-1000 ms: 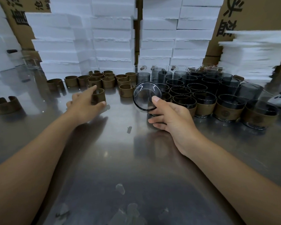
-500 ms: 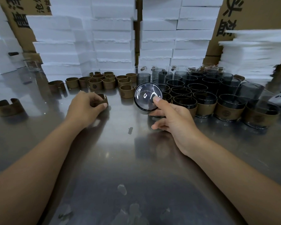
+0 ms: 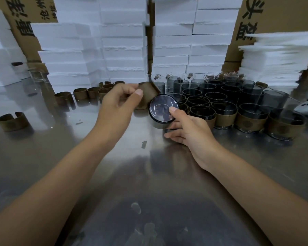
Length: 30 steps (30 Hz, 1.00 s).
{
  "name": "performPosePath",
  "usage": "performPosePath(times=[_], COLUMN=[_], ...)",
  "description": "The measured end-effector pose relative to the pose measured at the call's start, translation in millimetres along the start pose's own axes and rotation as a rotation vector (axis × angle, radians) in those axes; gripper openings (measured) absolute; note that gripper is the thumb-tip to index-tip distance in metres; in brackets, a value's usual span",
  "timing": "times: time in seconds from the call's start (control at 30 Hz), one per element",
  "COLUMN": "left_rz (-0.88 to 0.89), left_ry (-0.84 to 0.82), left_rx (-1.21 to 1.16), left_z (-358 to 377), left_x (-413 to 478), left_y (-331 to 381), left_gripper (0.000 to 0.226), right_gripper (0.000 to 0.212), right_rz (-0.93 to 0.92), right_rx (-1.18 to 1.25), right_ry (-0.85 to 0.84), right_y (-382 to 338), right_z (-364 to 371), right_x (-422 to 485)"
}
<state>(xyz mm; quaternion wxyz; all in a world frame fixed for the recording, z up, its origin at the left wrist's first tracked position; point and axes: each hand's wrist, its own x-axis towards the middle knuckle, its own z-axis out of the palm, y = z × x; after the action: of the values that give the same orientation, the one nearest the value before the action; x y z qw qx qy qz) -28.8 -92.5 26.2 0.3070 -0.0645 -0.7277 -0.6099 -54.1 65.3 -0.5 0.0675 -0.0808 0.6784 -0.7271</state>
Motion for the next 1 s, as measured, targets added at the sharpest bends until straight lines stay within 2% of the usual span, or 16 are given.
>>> performPosePath(times=[0.13,0.4,0.53,0.67,0.87,1.0], left_rz=[0.028,0.103,0.121,0.141,0.094,0.063], left_ry=[-0.084,-0.099,-0.109,-0.128,-0.171,-0.201], left_rx=[-0.064,-0.074,-0.113,-0.134,-0.224,-0.281], left_z=[13,18,17,17,17,15], left_x=[-11,-17,-17,-18,-19,-17], left_y=[8,10,12,14,14,12], left_gripper=[0.024,0.019,0.013,0.018,0.038,0.048], right_gripper=[0.033,0.034,0.031,0.044,0.032,0.031], right_rz=[-0.018,-0.023,-0.024,0.017,0.147,0.166], right_rx=[-0.026,-0.073,0.040,0.154,0.508,0.569], right_ry=[0.011,-0.012,-0.013,-0.014,-0.088,-0.112], right_y=[2,0,-1,-3,-7,-12], right_z=[0,3,9,14,13,10], right_x=[2,-1,-5,-8,-11,-12])
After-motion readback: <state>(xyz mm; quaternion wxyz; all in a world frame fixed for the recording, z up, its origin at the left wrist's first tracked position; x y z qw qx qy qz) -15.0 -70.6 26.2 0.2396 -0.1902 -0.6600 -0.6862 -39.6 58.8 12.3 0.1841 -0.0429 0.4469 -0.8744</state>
